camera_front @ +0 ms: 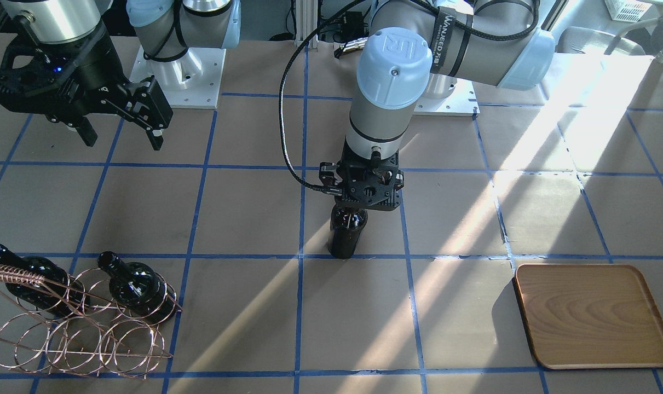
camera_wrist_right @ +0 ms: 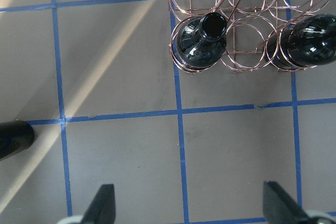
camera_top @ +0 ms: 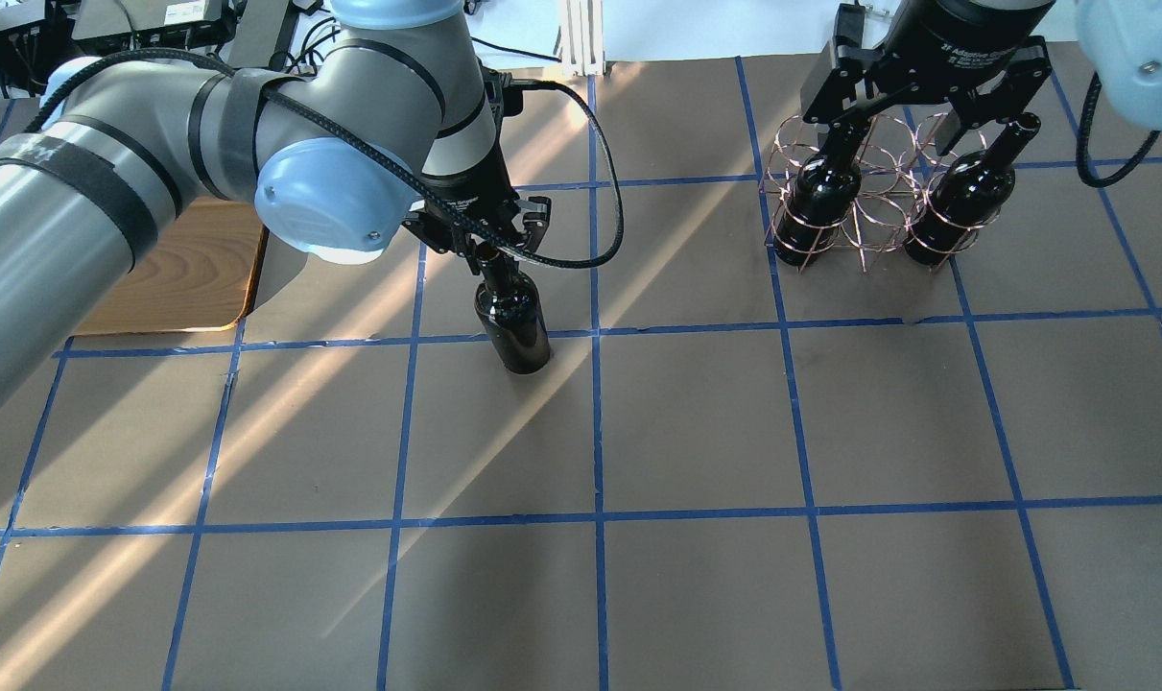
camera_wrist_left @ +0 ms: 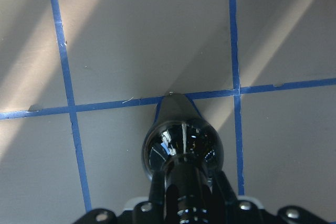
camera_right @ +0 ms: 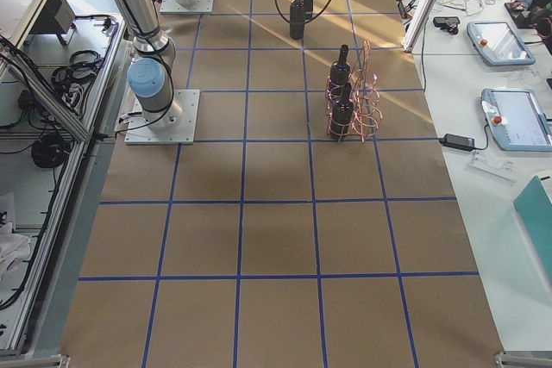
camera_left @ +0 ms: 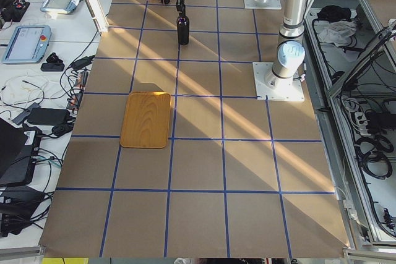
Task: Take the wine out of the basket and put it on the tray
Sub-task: 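Lower the left gripper and grasp the bottle's neck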
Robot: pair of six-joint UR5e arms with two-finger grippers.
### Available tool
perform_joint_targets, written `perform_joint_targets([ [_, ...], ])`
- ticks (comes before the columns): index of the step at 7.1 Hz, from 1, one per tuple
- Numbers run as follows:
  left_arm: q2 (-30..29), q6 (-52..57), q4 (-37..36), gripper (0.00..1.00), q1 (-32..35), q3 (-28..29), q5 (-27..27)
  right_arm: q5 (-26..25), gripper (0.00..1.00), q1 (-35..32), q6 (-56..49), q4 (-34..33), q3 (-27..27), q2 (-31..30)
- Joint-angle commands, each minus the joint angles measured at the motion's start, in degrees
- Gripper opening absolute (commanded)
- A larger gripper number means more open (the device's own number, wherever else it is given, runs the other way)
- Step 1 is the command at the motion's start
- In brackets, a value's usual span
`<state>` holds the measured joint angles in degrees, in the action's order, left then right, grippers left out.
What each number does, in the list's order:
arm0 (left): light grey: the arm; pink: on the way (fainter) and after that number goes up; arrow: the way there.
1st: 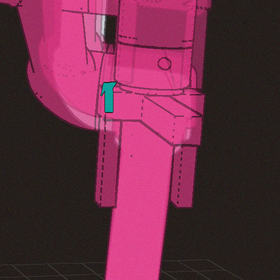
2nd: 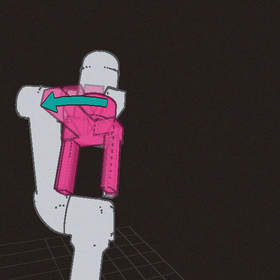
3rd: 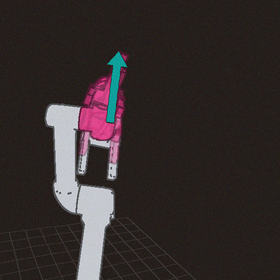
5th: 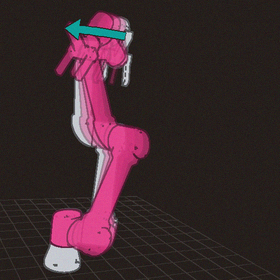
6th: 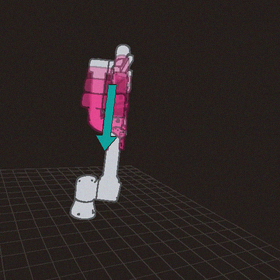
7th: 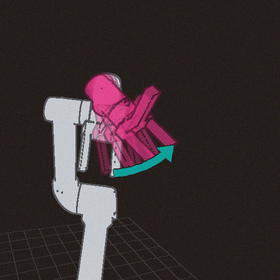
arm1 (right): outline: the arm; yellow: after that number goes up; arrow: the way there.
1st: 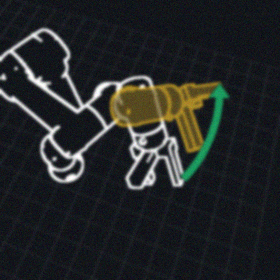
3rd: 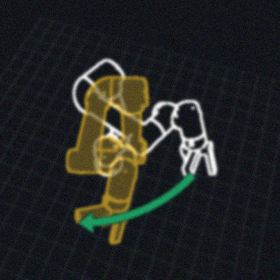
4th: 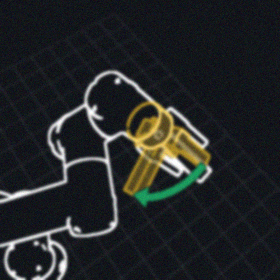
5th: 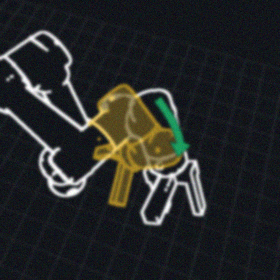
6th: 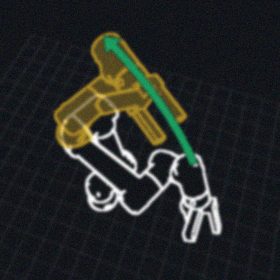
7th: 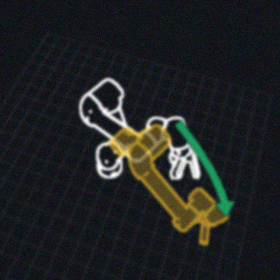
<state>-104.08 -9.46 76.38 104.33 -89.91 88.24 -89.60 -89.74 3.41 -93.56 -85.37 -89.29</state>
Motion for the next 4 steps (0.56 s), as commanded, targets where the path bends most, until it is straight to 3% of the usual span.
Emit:
perform_joint_targets([
  [1,0.1,0.0,0.6,0.0,0.0,0.4,0.1,-0.1,1.0,0.0,0.0,0.0,0.0,0.0],
  [4,1.5,0.2,3.4,0.0,-2.4,3.9,3.0,0.0,1.0,0.0,0.1,0.0,0.0,0.0],
])
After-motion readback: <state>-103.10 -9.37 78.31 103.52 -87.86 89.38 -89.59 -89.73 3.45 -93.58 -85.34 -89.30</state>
